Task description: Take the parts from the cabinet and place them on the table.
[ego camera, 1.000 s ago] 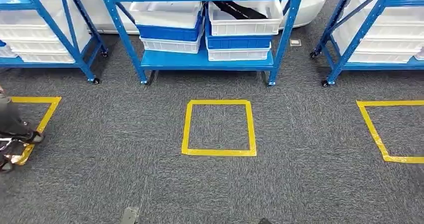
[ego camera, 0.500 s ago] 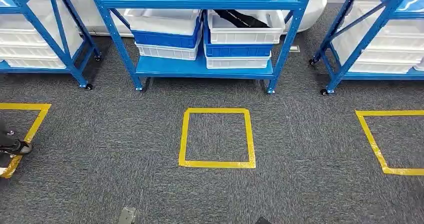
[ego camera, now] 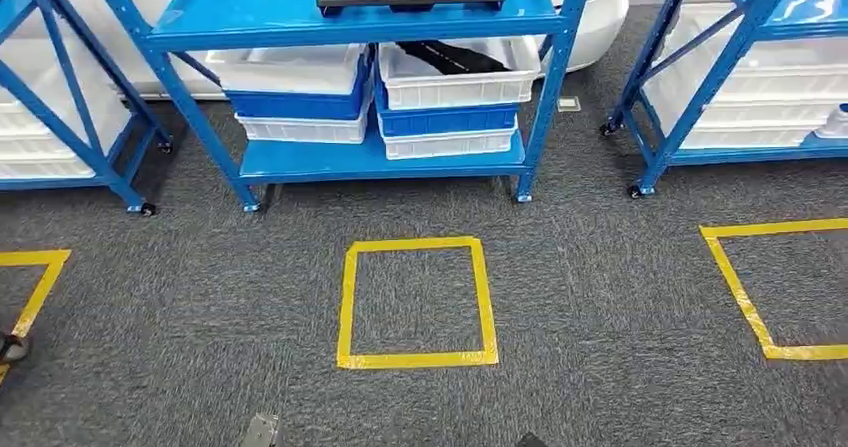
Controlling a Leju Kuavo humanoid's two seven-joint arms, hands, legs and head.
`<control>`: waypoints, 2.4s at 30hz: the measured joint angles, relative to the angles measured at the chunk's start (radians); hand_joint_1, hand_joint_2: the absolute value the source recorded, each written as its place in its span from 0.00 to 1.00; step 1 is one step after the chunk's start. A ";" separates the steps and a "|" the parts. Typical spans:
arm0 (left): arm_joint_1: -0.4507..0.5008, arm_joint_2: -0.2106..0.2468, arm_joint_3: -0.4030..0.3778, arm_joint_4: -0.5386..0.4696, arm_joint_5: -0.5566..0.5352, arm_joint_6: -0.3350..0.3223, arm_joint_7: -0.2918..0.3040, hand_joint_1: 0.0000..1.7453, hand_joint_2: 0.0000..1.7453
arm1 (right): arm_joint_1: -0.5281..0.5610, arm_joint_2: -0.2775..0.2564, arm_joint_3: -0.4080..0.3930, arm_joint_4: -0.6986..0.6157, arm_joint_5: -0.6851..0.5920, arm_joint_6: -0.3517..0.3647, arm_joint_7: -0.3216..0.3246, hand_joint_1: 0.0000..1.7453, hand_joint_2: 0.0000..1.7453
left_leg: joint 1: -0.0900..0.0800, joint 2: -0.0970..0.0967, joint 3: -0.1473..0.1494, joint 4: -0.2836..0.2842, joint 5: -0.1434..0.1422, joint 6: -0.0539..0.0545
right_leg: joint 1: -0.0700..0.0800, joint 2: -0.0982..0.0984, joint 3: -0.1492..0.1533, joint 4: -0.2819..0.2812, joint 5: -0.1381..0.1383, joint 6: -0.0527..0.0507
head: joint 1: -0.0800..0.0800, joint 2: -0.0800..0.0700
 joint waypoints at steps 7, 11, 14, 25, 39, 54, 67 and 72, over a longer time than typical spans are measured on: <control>0.005 0.005 0.000 0.001 0.000 -0.001 0.003 0.00 0.00 | 0.005 0.006 -0.006 -0.001 -0.001 -0.003 -0.004 0.00 0.00 | -0.025 -0.018 0.013 -0.262 0.236 0.053 | 0.020 0.015 0.114 -0.023 -0.079 0.030 | -0.001 0.000; 0.000 0.005 0.000 0.000 -0.002 -0.001 0.002 0.00 0.00 | 0.002 0.005 -0.006 -0.002 0.000 -0.005 -0.005 0.00 0.00 | -0.035 -0.017 0.110 -0.297 0.258 0.090 | 0.021 0.010 0.120 0.056 -0.084 0.044 | 0.003 -0.001; -0.006 0.006 0.000 0.000 -0.002 -0.001 0.002 0.00 0.00 | 0.006 0.003 -0.007 -0.002 0.000 -0.004 -0.006 0.00 0.00 | -0.043 -0.024 0.139 -0.297 0.220 0.099 | 0.017 0.010 -0.022 0.218 -0.147 0.035 | 0.006 -0.001; -0.014 0.006 -0.002 0.000 -0.019 -0.002 0.016 0.00 0.00 | 0.005 0.001 -0.024 -0.002 0.000 -0.018 -0.001 0.00 0.00 | -0.048 -0.026 0.201 -0.270 0.165 0.057 | 0.015 -0.001 0.043 -0.036 0.003 0.011 | 0.012 -0.001; -0.013 0.010 -0.003 0.003 -0.023 0.004 0.026 0.00 0.00 | 0.021 0.003 -0.039 -0.002 0.003 -0.027 -0.002 0.00 0.00 | 0.018 0.019 0.003 -0.240 0.285 -0.001 | -0.012 -0.004 0.124 -0.056 -0.092 0.095 | -0.008 -0.001; -0.018 0.005 -0.003 0.002 -0.021 0.018 0.022 0.00 0.00 | 0.010 -0.008 -0.049 -0.002 0.017 -0.013 -0.007 0.00 0.00 | -0.039 -0.022 0.111 -0.275 0.211 0.055 | 0.061 0.001 -0.042 0.010 0.014 0.012 | 0.002 -0.001; -0.015 0.012 -0.003 0.002 -0.021 0.022 0.022 0.00 0.00 | 0.011 -0.003 -0.050 -0.002 0.016 -0.013 -0.007 0.00 0.00 | 0.008 -0.007 0.079 -0.271 0.247 -0.014 | 0.027 0.007 0.044 -0.014 -0.042 0.023 | -0.005 -0.001; -0.015 0.012 -0.003 0.002 -0.019 0.039 0.026 0.00 0.00 | 0.010 -0.003 -0.052 -0.002 0.026 -0.006 -0.007 0.00 0.00 | -0.007 -0.011 0.073 -0.270 0.248 0.005 | 0.030 0.004 0.058 -0.028 -0.042 0.027 | 0.002 -0.001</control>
